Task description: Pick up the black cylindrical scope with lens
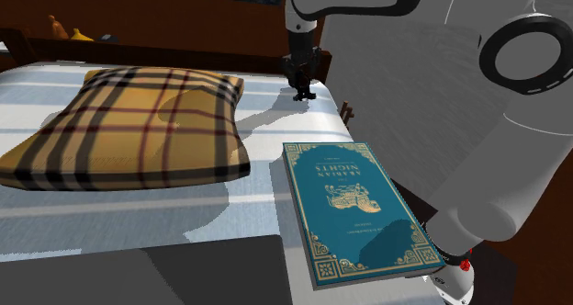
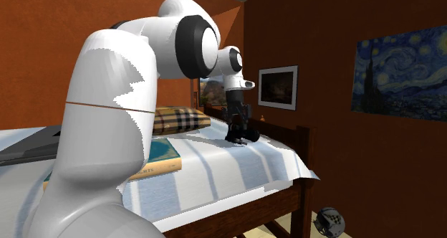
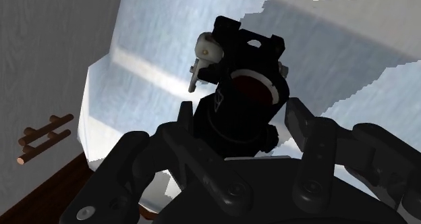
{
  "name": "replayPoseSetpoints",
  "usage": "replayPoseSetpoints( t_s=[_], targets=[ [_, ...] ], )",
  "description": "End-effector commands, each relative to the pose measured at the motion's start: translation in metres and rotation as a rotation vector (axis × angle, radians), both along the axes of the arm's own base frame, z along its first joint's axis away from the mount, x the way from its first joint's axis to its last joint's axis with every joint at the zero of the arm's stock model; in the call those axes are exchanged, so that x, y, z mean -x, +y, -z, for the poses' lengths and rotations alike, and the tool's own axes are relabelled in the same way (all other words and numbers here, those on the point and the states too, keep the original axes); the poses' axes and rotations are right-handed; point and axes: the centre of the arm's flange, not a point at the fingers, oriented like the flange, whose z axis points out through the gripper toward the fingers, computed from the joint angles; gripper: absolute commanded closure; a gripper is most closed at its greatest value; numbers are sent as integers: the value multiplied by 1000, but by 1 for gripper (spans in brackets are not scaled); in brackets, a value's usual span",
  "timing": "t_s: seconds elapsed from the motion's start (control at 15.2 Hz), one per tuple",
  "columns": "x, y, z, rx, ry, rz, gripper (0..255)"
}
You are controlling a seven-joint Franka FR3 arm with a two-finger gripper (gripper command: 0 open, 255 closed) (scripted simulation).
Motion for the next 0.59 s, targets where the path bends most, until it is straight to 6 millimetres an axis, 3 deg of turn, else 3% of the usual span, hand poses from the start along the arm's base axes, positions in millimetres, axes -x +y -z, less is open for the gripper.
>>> replayPoseSetpoints(
  t_s=[0.0,0.53],
  targets=[
    [-1,-1,-8,0,0,0,255],
    [-1,-1,-51,0,0,0,255]
  ],
)
